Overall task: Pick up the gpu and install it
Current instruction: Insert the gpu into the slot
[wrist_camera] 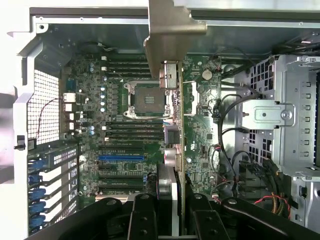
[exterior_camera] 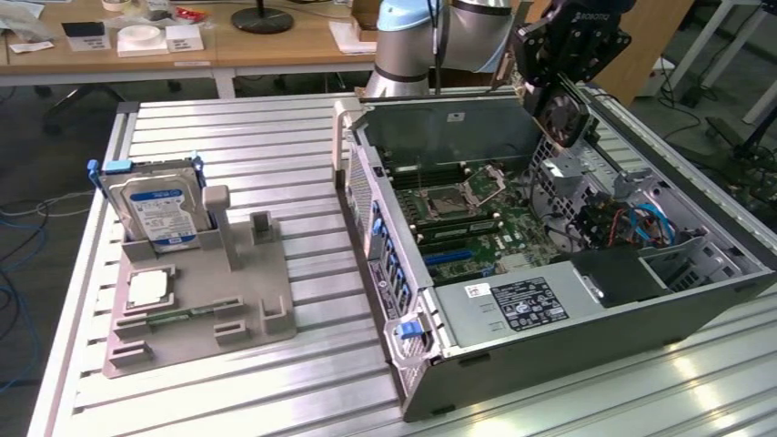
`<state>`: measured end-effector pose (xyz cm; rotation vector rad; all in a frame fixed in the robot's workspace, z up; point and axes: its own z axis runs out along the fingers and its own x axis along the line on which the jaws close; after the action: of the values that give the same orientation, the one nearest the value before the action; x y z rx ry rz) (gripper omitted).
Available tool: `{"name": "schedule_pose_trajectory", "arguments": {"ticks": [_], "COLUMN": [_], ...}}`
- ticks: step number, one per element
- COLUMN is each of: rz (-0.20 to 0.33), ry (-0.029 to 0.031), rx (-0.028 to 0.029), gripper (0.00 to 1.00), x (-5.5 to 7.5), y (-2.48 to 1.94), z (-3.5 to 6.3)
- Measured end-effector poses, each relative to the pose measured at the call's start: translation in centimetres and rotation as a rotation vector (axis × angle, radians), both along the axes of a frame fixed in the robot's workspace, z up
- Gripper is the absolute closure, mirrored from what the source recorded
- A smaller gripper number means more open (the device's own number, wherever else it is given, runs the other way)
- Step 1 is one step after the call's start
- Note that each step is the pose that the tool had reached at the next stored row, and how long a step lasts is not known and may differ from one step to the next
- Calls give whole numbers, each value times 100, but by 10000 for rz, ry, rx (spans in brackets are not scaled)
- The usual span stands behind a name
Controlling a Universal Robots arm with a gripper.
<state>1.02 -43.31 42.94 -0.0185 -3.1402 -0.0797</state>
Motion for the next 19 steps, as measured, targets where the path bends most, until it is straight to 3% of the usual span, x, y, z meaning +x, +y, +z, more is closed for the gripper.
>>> {"name": "schedule_pose_trajectory", "arguments": {"ticks": [6, 19], "rz": [78, 2232], "ry": [0, 0], "rx": [-1, 1], "gripper": [72, 72], "x": [0, 0], "y": [0, 0], "z": [0, 0]}}
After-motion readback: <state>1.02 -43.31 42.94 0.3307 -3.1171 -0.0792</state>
